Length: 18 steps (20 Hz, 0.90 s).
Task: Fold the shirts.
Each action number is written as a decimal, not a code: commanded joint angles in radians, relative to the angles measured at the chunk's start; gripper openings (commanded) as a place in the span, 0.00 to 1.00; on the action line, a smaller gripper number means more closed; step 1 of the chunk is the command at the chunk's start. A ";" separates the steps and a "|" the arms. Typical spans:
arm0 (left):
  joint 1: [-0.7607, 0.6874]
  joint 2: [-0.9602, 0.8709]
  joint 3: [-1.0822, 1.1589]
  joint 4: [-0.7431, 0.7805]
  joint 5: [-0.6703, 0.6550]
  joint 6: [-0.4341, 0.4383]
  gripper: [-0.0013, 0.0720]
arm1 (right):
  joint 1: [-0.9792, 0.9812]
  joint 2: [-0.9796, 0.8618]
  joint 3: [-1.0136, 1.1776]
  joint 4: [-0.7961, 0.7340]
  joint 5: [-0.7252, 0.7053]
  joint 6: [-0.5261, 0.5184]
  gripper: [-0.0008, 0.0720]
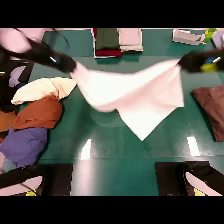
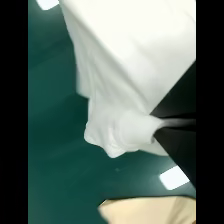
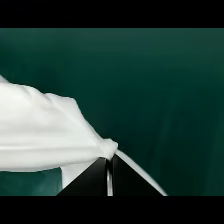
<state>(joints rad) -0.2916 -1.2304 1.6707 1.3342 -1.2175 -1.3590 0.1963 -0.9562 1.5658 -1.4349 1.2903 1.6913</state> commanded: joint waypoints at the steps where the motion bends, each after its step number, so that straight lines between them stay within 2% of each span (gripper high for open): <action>1: 0.000 0.213 0.169 0.047 0.014 -0.036 0.06 | 0.000 0.000 0.305 -0.061 0.059 -0.018 0.03; 6: 0.001 0.403 0.233 0.046 0.046 -0.084 0.06 | 0.000 0.000 0.547 -0.154 0.143 -0.017 0.03; 10: 0.000 0.412 0.239 0.039 0.045 -0.108 0.05 | 0.000 -0.003 0.578 -0.214 0.117 -0.011 0.03; 14: 0.000 0.309 0.237 0.040 -0.079 -0.111 0.06 | 0.000 -0.089 0.578 -0.215 0.107 -0.005 0.03; 18: 0.000 0.064 0.237 0.048 -0.245 -0.109 0.06 | -0.002 -0.256 0.496 -0.179 0.127 -0.005 0.03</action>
<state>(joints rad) -0.2920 -1.0290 1.9060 1.3804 -1.3487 -1.4666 0.1959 -1.1164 2.1105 -1.6413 1.4048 1.6840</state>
